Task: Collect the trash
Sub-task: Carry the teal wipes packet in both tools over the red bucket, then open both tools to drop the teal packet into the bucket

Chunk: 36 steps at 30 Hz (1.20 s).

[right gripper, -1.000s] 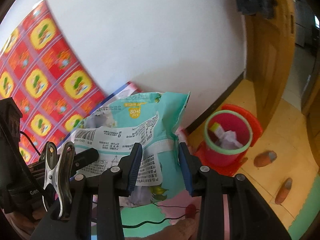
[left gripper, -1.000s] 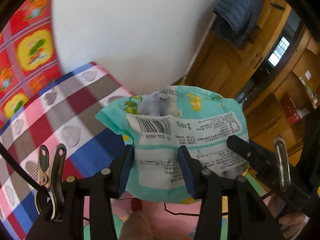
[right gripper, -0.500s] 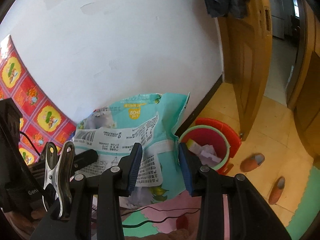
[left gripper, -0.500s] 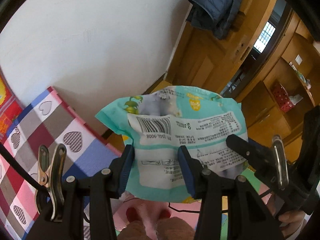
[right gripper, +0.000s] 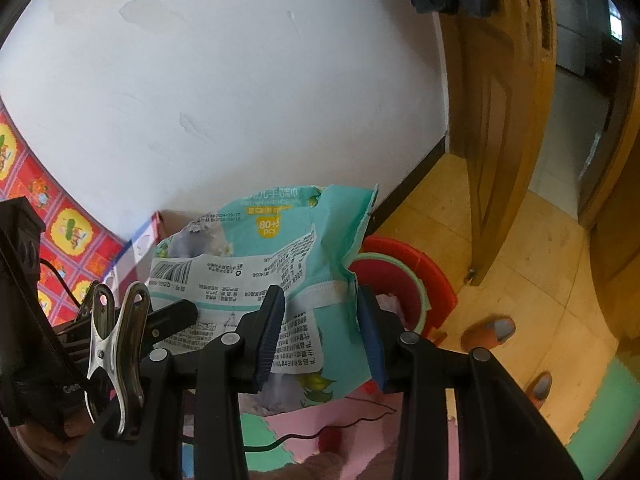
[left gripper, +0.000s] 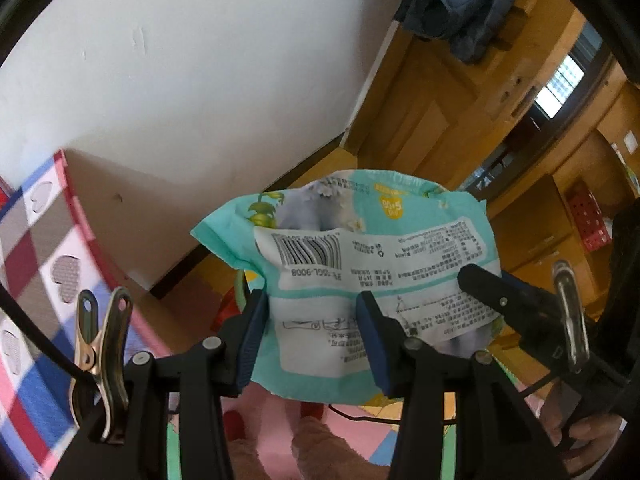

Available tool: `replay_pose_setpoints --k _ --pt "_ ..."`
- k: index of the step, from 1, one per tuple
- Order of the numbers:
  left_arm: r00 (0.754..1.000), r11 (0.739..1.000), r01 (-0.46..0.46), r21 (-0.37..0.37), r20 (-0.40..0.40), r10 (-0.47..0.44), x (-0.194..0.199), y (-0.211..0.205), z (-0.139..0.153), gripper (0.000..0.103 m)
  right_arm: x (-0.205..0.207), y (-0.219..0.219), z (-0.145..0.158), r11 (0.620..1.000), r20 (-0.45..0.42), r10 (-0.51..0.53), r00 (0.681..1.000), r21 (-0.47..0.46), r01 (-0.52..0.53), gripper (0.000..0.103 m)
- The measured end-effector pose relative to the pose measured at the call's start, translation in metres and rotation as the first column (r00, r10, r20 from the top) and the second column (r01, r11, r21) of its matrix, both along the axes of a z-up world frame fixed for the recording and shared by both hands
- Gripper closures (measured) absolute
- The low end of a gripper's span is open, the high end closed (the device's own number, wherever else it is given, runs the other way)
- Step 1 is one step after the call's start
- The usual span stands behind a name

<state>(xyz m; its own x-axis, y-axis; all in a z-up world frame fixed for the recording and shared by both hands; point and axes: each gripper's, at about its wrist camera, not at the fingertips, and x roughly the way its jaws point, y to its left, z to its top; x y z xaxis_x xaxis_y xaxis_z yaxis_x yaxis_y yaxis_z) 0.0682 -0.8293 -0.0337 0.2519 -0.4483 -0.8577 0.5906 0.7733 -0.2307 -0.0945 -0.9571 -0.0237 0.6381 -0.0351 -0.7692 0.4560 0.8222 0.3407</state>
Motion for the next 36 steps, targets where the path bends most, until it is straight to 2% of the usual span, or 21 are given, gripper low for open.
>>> replay_pose_setpoints --k 5,9,12,17,22,26,31,36 --pt "0.999 0.999 -0.050 0.015 -0.010 0.050 -0.001 -0.030 -0.029 0.055 0.007 -0.038 -0.024 0.998 -0.042 0.064 0.997 0.007 -0.063 0.064" --pt "0.997 0.996 -0.073 0.049 -0.007 0.073 0.003 -0.048 -0.059 0.055 0.019 -0.061 -0.057 0.993 -0.068 0.119 0.991 0.024 -0.118 0.064" --pt "0.996 0.994 -0.085 0.068 -0.016 0.086 0.010 -0.055 -0.088 0.055 0.030 -0.076 -0.088 0.989 -0.086 0.137 0.987 0.069 -0.132 0.064" --pt "0.988 0.989 -0.118 0.089 -0.086 0.125 0.030 -0.065 -0.149 0.055 0.053 -0.088 -0.148 0.983 -0.132 0.169 0.977 0.098 -0.156 0.064" --pt "0.983 0.982 -0.154 0.110 -0.085 0.163 0.050 -0.069 -0.202 0.055 0.078 -0.099 -0.208 0.973 -0.163 0.206 0.965 0.138 -0.184 0.064" --pt "0.978 0.979 -0.167 0.115 -0.105 0.179 0.064 -0.070 -0.232 0.055 0.097 -0.108 -0.249 0.969 -0.178 0.215 0.960 0.157 -0.188 0.064" --pt "0.970 0.978 -0.168 0.123 -0.157 0.186 0.081 -0.067 -0.258 0.052 0.113 -0.113 -0.274 0.971 -0.201 0.209 0.957 0.159 -0.179 0.064" --pt "0.962 0.977 -0.163 0.135 -0.199 0.187 0.090 -0.067 -0.266 0.048 0.119 -0.108 -0.284 0.977 -0.255 0.187 0.949 0.152 -0.152 0.062"
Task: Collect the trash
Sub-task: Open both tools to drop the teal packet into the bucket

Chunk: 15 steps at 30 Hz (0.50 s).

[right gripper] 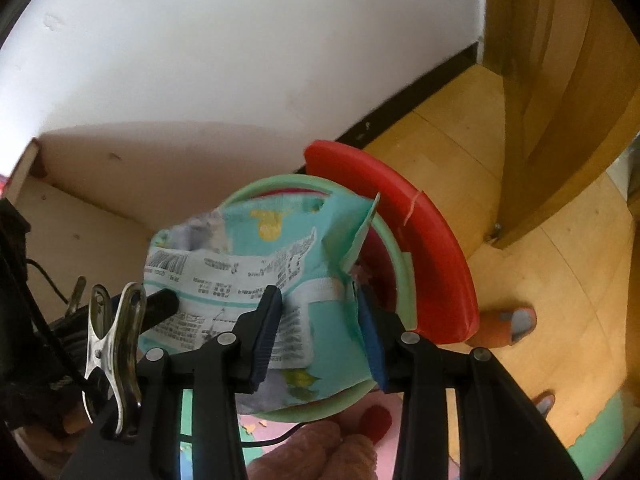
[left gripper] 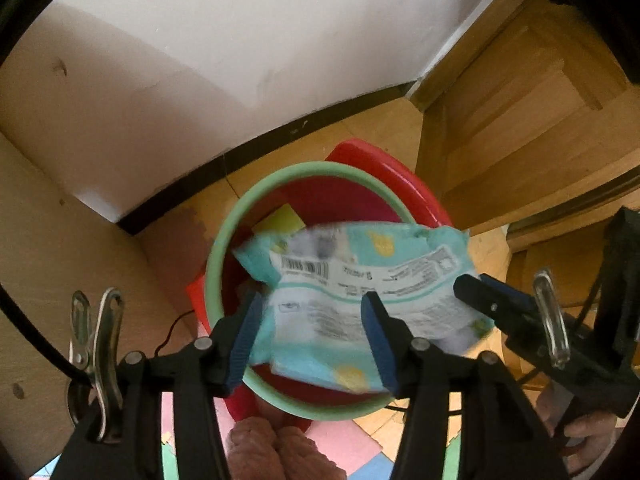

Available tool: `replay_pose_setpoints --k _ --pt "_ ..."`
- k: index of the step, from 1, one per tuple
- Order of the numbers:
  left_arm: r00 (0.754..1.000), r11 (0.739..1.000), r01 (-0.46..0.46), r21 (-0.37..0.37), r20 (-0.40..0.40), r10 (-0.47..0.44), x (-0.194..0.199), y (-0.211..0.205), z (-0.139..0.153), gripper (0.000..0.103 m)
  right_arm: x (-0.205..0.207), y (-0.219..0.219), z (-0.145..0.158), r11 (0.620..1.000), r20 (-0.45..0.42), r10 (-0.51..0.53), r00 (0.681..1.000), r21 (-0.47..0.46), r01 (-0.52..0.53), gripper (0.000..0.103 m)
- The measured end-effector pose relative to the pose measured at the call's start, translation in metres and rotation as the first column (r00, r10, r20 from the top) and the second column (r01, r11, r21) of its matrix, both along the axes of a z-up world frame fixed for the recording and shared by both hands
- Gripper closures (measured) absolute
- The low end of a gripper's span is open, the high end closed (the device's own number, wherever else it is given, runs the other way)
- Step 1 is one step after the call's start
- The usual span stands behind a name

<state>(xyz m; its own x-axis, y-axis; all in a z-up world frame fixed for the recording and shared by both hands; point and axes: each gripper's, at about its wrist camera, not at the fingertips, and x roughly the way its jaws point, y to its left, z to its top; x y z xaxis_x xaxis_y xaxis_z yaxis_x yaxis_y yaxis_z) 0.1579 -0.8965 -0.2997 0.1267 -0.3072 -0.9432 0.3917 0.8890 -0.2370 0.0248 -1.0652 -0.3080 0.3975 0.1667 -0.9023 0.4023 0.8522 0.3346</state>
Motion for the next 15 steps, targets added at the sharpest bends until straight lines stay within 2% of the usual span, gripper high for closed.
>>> replay_pose_setpoints --k 3,11,15 --pt "1.000 1.000 0.005 0.015 -0.003 -0.005 0.002 -0.001 -0.001 0.048 0.000 -0.002 -0.005 1.000 -0.016 -0.013 1.000 0.004 0.014 0.061" --pt "0.999 0.999 0.026 -0.019 -0.029 -0.026 0.006 -0.016 0.000 0.048 -0.005 0.000 0.003 0.999 -0.012 -0.023 1.000 0.023 0.023 0.061" --pt "0.999 0.999 0.039 -0.032 -0.020 -0.040 0.000 -0.024 0.016 0.048 -0.009 0.004 0.012 0.999 -0.011 -0.026 1.000 0.045 0.026 0.061"
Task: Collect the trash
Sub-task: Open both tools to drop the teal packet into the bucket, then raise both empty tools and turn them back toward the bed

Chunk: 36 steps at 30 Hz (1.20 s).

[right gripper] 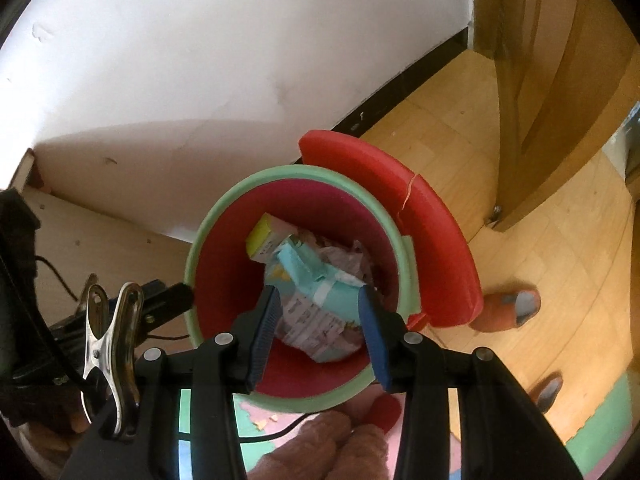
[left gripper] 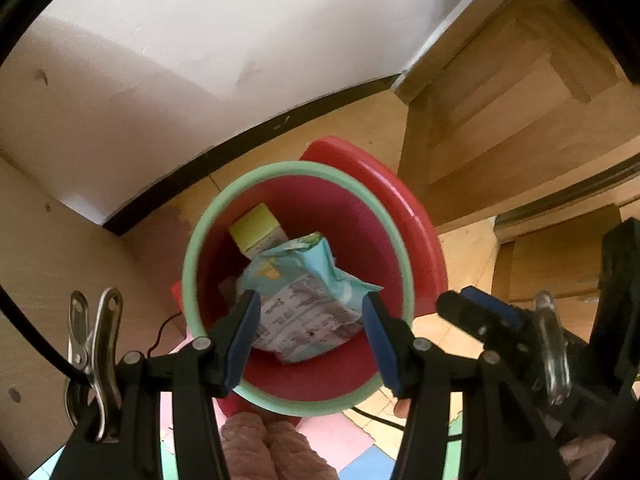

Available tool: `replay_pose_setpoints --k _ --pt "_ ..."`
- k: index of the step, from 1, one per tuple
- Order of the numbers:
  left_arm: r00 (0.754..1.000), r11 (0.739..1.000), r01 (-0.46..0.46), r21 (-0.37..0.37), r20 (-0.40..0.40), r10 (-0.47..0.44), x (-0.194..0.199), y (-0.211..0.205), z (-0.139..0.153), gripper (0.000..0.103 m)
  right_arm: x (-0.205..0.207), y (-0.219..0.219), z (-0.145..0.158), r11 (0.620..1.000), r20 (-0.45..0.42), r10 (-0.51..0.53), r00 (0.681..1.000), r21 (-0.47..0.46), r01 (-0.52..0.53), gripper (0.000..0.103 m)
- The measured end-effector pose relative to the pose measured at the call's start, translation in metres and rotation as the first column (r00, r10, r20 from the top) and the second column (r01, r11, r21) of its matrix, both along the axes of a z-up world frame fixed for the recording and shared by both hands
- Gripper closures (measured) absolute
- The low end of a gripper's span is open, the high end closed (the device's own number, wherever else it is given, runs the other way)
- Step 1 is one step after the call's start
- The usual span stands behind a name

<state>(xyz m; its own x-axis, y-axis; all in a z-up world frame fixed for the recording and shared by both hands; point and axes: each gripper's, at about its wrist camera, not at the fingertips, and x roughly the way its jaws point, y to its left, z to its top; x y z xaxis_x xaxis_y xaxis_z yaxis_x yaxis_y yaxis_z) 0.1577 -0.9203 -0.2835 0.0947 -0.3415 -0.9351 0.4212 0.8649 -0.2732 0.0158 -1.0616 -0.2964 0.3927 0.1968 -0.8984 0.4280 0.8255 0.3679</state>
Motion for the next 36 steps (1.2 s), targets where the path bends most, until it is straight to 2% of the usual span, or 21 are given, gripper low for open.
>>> replay_pose_setpoints --k 6,11,17,25,36 --pt "1.000 1.000 0.000 -0.012 0.028 0.000 -0.013 -0.003 0.023 0.048 -0.005 0.009 0.027 0.999 0.030 0.034 0.999 -0.021 -0.033 0.061" --pt "1.000 0.999 -0.024 -0.031 0.020 0.024 -0.027 0.000 0.040 0.048 -0.015 0.013 0.048 0.998 0.059 0.048 0.997 -0.030 -0.046 0.061" --pt "0.997 0.998 -0.044 -0.054 0.059 0.048 -0.053 0.009 0.074 0.048 -0.034 0.020 0.073 0.996 0.094 0.079 0.992 -0.038 -0.076 0.061" --pt "0.990 0.991 -0.094 -0.093 0.098 0.103 -0.083 0.035 0.125 0.048 -0.061 0.038 0.110 0.989 0.139 0.145 0.980 -0.040 -0.141 0.061" --pt "0.977 0.984 -0.103 -0.142 0.170 0.127 -0.119 0.087 0.194 0.048 -0.090 0.081 0.182 0.970 0.237 0.239 0.942 -0.097 -0.222 0.061"
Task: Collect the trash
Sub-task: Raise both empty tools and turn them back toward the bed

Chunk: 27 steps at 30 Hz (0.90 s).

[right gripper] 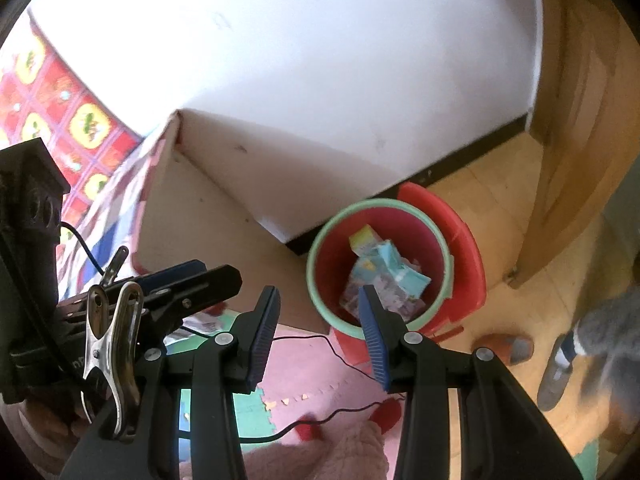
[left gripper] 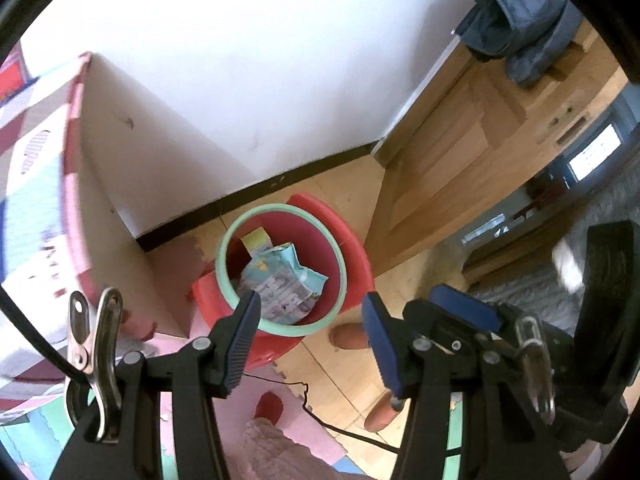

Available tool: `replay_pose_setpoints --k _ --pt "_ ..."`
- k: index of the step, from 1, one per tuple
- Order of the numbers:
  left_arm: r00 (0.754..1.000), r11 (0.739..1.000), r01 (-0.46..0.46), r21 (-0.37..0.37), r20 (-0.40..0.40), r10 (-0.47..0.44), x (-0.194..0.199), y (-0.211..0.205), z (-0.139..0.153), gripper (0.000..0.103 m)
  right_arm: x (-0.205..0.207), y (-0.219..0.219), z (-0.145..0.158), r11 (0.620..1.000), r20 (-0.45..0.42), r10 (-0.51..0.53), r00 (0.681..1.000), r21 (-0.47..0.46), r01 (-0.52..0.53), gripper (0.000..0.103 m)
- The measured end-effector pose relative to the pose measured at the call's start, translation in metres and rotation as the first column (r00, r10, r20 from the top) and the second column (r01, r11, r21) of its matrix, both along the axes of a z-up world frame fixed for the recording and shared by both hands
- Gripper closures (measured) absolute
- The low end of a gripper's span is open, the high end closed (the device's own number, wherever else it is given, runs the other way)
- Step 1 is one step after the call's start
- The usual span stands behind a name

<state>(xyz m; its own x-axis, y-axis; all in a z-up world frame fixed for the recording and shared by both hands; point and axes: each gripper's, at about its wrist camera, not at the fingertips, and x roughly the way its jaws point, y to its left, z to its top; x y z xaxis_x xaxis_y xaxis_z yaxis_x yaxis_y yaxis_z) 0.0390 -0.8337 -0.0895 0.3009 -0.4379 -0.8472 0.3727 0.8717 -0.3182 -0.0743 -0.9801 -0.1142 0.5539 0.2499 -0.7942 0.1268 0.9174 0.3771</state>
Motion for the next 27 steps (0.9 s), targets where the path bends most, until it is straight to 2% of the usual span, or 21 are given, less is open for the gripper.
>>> replay_pose_setpoints --k 8,16,21,27 --pt "0.999 1.000 -0.019 -0.022 0.040 0.020 -0.033 0.056 0.035 0.048 -0.024 0.052 0.043 1.000 0.082 0.016 0.996 -0.025 -0.014 0.061" --pt "0.990 0.995 -0.098 -0.025 0.098 0.100 -0.064 0.131 0.066 0.048 -0.043 0.122 0.072 0.997 0.123 0.077 0.989 -0.038 -0.073 0.061" --pt "0.975 0.984 -0.177 -0.028 0.129 0.179 -0.084 0.191 0.085 0.048 -0.049 0.171 0.087 0.990 0.152 0.142 0.978 -0.045 -0.136 0.061" --pt "0.946 0.957 -0.289 -0.018 0.150 0.289 -0.105 0.262 0.098 0.048 -0.051 0.238 0.102 0.971 0.190 0.238 0.952 -0.050 -0.233 0.061"
